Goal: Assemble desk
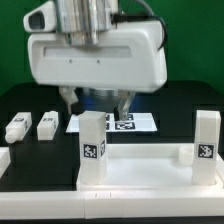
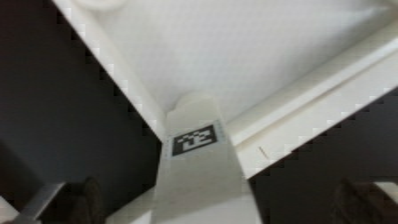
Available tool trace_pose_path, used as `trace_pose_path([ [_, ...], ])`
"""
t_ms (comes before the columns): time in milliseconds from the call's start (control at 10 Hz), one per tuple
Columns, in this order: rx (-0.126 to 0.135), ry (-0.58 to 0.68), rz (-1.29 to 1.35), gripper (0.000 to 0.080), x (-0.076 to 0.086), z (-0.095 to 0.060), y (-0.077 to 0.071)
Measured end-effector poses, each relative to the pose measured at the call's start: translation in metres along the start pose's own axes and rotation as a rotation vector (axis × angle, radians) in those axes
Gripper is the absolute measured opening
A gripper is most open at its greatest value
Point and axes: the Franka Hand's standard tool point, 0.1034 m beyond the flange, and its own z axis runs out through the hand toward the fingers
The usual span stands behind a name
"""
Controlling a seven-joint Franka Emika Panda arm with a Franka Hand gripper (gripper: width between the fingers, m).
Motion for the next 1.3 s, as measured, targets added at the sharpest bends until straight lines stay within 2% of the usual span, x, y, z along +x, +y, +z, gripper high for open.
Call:
trace_pose_path([
  [100, 0.001, 0.008, -0.016, 0.0648, 0.002, -0.002, -0.003],
  [500, -0.003, 0.001, 0.048, 0.0649, -0.002, 0.001, -0.002],
  [700, -0.010, -0.028, 0.290, 0.0649, -0.025, 0.006, -0.002],
  [800, -0.012, -0.042, 0.370, 0.0649, -0.030, 0.011, -0.001],
  [1300, -0.008, -0.033, 0.384, 0.0649, -0.031, 0.015, -0.002],
])
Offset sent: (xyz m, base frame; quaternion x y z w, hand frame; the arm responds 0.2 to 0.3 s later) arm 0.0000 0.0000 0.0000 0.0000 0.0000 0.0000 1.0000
